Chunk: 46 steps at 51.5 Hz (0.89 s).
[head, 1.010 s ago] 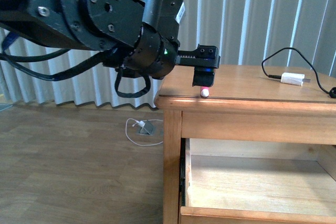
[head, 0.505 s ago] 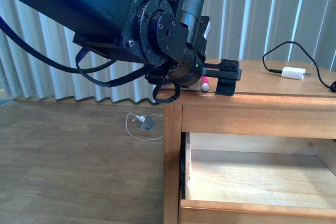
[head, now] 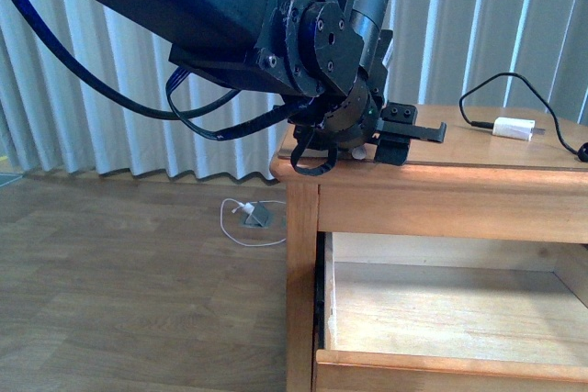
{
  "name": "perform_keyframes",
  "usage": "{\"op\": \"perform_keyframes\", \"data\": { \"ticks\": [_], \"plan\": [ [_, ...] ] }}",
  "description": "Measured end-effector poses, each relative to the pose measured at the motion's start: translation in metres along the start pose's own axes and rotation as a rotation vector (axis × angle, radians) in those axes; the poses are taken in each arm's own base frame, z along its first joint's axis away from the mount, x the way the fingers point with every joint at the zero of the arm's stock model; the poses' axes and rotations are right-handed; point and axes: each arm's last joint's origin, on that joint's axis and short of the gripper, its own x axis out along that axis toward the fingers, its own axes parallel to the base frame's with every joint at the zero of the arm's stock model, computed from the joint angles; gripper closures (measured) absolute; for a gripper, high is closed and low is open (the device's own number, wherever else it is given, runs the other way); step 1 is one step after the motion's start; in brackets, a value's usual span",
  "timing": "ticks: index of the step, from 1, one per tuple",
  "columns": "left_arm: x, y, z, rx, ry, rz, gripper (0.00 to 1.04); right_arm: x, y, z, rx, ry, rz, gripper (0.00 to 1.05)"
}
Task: Place pink marker in drawer with both arms
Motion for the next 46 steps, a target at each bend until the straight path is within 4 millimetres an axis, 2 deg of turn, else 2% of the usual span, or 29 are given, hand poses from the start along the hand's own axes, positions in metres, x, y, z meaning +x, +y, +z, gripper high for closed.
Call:
{"op": "perform_keyframes", "data": {
  "ticks": [11, 21, 26, 33, 41, 46],
  "plan": [
    [-0.003, 0.005, -0.003, 0.007, -0.019, -0.003, 0.89, 0.0, 0.0, 0.0, 0.0, 0.0, 0.0, 0.08],
    [-0.011, 0.009, -0.009, 0.037, -0.062, -0.073, 0.9, 0.0, 0.0, 0.0, 0.0, 0.0, 0.0, 0.08],
    [-0.022, 0.011, -0.014, 0.082, -0.083, -0.157, 0.9, 0.0, 0.0, 0.0, 0.0, 0.0, 0.0, 0.08],
    [-0.047, 0.011, -0.024, 0.152, -0.127, -0.334, 0.9, 0.0, 0.0, 0.0, 0.0, 0.0, 0.0, 0.08],
    [-0.104, 0.01, -0.033, 0.272, -0.197, -0.576, 0.9, 0.0, 0.0, 0.0, 0.0, 0.0, 0.0, 0.08],
    [-0.114, 0.008, -0.04, 0.307, -0.197, -0.627, 0.9, 0.0, 0.0, 0.0, 0.0, 0.0, 0.0, 0.08]
  ]
}}
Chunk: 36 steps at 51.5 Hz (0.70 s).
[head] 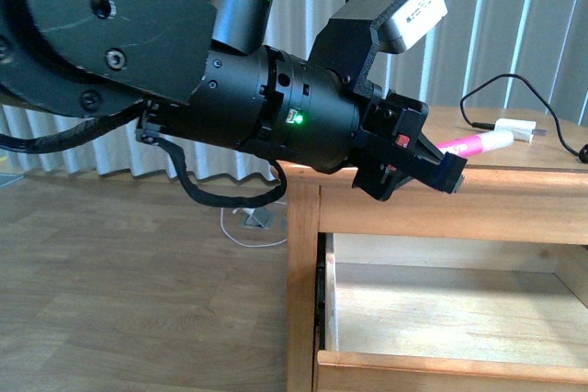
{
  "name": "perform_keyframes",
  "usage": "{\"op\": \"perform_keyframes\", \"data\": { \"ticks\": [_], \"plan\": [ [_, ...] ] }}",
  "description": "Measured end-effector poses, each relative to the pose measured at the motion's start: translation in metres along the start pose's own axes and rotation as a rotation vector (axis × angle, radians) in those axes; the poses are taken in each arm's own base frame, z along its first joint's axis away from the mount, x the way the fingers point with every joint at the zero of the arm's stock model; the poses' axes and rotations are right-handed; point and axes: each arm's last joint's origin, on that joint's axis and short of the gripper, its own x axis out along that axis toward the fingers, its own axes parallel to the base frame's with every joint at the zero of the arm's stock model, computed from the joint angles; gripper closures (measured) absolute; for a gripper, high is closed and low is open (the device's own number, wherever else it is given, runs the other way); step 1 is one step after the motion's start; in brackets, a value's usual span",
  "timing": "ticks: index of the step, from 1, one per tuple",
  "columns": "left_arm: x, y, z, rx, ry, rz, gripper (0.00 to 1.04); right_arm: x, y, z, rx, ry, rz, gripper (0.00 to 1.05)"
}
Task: Place pink marker in drawer with both arms
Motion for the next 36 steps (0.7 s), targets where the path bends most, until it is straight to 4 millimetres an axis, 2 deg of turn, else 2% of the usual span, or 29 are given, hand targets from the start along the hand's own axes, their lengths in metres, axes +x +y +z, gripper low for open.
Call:
{"op": "perform_keyframes", "data": {
  "ticks": [7, 24, 35, 36],
  "plan": [
    [0.007, -0.007, -0.016, 0.008, 0.048, -0.002, 0.9, 0.0, 0.0, 0.0, 0.0, 0.0, 0.0, 0.08],
    [0.047, -0.025, -0.065, -0.001, 0.174, -0.006, 0.9, 0.0, 0.0, 0.0, 0.0, 0.0, 0.0, 0.08],
    [0.064, -0.025, -0.076, 0.004, 0.212, 0.046, 0.9, 0.0, 0.0, 0.0, 0.0, 0.0, 0.0, 0.08],
    [0.065, -0.025, -0.076, 0.002, 0.215, 0.052, 0.87, 0.0, 0.0, 0.0, 0.0, 0.0, 0.0, 0.08]
  ]
}}
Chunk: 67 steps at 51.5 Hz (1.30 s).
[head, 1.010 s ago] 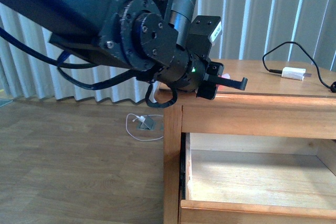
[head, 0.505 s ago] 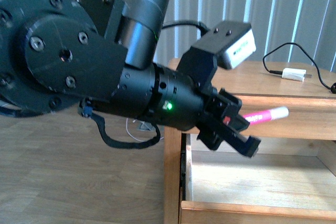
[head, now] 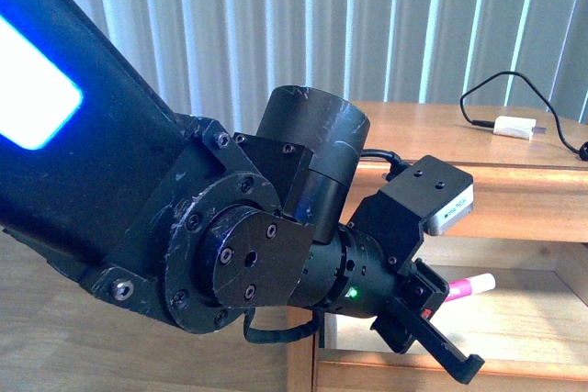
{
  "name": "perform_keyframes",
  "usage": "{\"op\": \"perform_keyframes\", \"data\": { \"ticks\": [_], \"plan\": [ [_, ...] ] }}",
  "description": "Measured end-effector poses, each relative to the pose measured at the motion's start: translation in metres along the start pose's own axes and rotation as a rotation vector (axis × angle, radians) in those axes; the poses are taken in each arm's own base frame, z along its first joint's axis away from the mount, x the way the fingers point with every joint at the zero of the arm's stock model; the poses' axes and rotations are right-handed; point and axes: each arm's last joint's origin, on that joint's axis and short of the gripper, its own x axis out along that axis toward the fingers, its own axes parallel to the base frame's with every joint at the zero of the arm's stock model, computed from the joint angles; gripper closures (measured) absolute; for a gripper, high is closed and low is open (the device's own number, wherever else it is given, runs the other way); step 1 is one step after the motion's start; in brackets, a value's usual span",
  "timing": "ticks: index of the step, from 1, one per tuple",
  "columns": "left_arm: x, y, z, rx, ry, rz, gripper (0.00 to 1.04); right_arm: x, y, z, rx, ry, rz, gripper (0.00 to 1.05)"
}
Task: Place pink marker in drawer with both arms
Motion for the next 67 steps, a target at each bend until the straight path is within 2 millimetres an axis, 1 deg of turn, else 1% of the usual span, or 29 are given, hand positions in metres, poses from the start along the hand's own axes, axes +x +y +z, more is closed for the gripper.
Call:
{"op": "perform_keyframes", "data": {
  "ticks": [7, 17, 19, 24, 26, 27, 28, 29, 30, 31, 33, 34, 36, 37, 40, 41, 44, 45, 46, 48, 49, 52, 56, 60, 62, 65, 67],
  "plan": [
    [0.002, 0.001, -0.001, 0.003, 0.012, 0.052, 0.67, 0.0, 0.0, 0.0, 0.0, 0.0, 0.0, 0.08],
    [-0.002, 0.009, 0.0, -0.03, 0.042, 0.191, 0.4, 0.0, 0.0, 0.0, 0.0, 0.0, 0.0, 0.08],
    [-0.008, 0.012, 0.001, -0.04, 0.04, 0.232, 0.33, 0.0, 0.0, 0.0, 0.0, 0.0, 0.0, 0.08],
    [-0.025, 0.018, 0.005, -0.064, 0.027, 0.318, 0.2, 0.0, 0.0, 0.0, 0.0, 0.0, 0.0, 0.08],
    [-0.04, 0.022, 0.008, -0.084, 0.009, 0.352, 0.13, 0.0, 0.0, 0.0, 0.0, 0.0, 0.0, 0.08],
    [-0.043, 0.023, 0.008, -0.087, 0.004, 0.361, 0.12, 0.0, 0.0, 0.0, 0.0, 0.0, 0.0, 0.08],
    [-0.051, 0.025, 0.01, -0.092, -0.005, 0.38, 0.08, 0.0, 0.0, 0.0, 0.0, 0.0, 0.0, 0.08],
    [-0.056, 0.026, 0.01, -0.097, -0.01, 0.391, 0.06, 0.0, 0.0, 0.0, 0.0, 0.0, 0.0, 0.08],
    [-0.064, 0.028, 0.011, -0.106, -0.019, 0.409, 0.04, 0.0, 0.0, 0.0, 0.0, 0.0, 0.0, 0.08],
    [-0.069, 0.029, 0.011, -0.109, -0.024, 0.417, 0.04, 0.0, 0.0, 0.0, 0.0, 0.0, 0.0, 0.08],
    [-0.088, 0.033, 0.012, -0.133, -0.045, 0.452, 0.06, 0.0, 0.0, 0.0, 0.0, 0.0, 0.0, 0.08],
    [-0.092, 0.033, 0.012, -0.141, -0.052, 0.46, 0.07, 0.0, 0.0, 0.0, 0.0, 0.0, 0.0, 0.08],
    [-0.112, 0.036, 0.011, -0.159, -0.071, 0.493, 0.06, 0.0, 0.0, 0.0, 0.0, 0.0, 0.0, 0.08],
    [-0.117, 0.036, 0.01, -0.165, -0.075, 0.501, 0.06, 0.0, 0.0, 0.0, 0.0, 0.0, 0.0, 0.08],
    [-0.146, 0.037, 0.005, -0.193, -0.094, 0.546, 0.06, 0.0, 0.0, 0.0, 0.0, 0.0, 0.0, 0.08],
    [-0.151, 0.037, 0.004, -0.197, -0.097, 0.553, 0.06, 0.0, 0.0, 0.0, 0.0, 0.0, 0.0, 0.08],
    [-0.178, 0.036, -0.002, -0.223, -0.111, 0.594, 0.06, 0.0, 0.0, 0.0, 0.0, 0.0, 0.0, 0.08],
    [-0.183, 0.036, -0.004, -0.226, -0.113, 0.602, 0.06, 0.0, 0.0, 0.0, 0.0, 0.0, 0.0, 0.08],
    [-0.192, 0.034, -0.006, -0.233, -0.119, 0.614, 0.06, 0.0, 0.0, 0.0, 0.0, 0.0, 0.0, 0.08],
    [-0.217, 0.029, -0.013, -0.257, -0.138, 0.655, 0.06, 0.0, 0.0, 0.0, 0.0, 0.0, 0.0, 0.08],
    [-0.225, 0.027, -0.015, -0.263, -0.146, 0.667, 0.06, 0.0, 0.0, 0.0, 0.0, 0.0, 0.0, 0.08],
    [-0.258, 0.013, -0.025, -0.287, -0.177, 0.726, 0.06, 0.0, 0.0, 0.0, 0.0, 0.0, 0.0, 0.08],
    [-0.289, -0.008, -0.04, -0.339, -0.203, 0.783, 0.06, 0.0, 0.0, 0.0, 0.0, 0.0, 0.0, 0.08],
    [-0.306, -0.023, -0.055, -0.388, -0.207, 0.812, 0.06, 0.0, 0.0, 0.0, 0.0, 0.0, 0.0, 0.08],
    [-0.317, -0.033, -0.067, -0.44, -0.214, 0.83, 0.06, 0.0, 0.0, 0.0, 0.0, 0.0, 0.0, 0.08],
    [-0.322, -0.038, -0.075, -0.475, -0.226, 0.853, 0.06, 0.0, 0.0, 0.0, 0.0, 0.0, 0.0, 0.08],
    [-0.325, -0.039, -0.076, -0.487, -0.241, 0.868, 0.06, 0.0, 0.0, 0.0, 0.0, 0.0, 0.0, 0.08]
  ]
}}
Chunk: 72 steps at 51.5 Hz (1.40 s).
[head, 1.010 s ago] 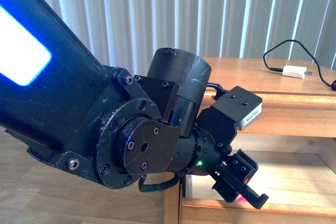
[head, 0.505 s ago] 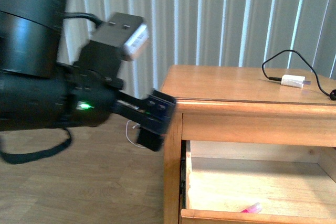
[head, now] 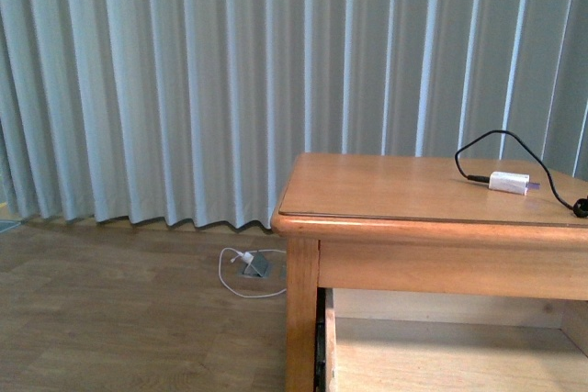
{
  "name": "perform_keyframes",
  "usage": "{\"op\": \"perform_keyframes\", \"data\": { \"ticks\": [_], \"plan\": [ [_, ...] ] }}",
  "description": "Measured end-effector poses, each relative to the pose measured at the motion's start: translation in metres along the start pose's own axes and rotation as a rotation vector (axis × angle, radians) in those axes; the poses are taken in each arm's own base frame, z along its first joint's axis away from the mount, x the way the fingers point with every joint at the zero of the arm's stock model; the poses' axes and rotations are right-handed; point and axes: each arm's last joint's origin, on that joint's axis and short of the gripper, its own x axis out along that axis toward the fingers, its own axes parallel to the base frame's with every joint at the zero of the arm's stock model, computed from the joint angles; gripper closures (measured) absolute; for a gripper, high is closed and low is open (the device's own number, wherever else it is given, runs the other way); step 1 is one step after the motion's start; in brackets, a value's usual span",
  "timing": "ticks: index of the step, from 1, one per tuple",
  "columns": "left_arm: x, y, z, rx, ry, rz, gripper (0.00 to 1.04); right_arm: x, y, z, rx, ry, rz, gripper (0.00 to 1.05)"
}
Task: Place pink marker in drawer with both arms
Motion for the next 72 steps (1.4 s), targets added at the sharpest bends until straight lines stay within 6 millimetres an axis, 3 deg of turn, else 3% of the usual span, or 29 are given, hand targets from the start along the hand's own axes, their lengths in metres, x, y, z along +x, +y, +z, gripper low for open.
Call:
{"op": "perform_keyframes", "data": {
  "ticks": [9, 14, 19, 33, 60, 72],
  "plan": [
    [-0.001, 0.0, 0.0, -0.011, -0.009, 0.0, 0.07, 0.0, 0.0, 0.0, 0.0, 0.0, 0.0, 0.08],
    [-0.005, -0.004, -0.008, 0.01, -0.123, 0.082, 0.28, 0.0, 0.0, 0.0, 0.0, 0.0, 0.0, 0.08],
    [-0.01, -0.005, -0.022, 0.019, -0.125, 0.081, 0.53, 0.0, 0.0, 0.0, 0.0, 0.0, 0.0, 0.08],
    [-0.02, -0.005, -0.04, 0.02, -0.131, 0.082, 1.01, 0.0, 0.0, 0.0, 0.0, 0.0, 0.0, 0.08],
    [-0.032, -0.006, -0.061, 0.024, -0.137, 0.083, 1.01, 0.0, 0.0, 0.0, 0.0, 0.0, 0.0, 0.08],
    [-0.037, -0.006, -0.06, 0.026, -0.156, 0.084, 1.01, 0.0, 0.0, 0.0, 0.0, 0.0, 0.0, 0.08]
  ]
}}
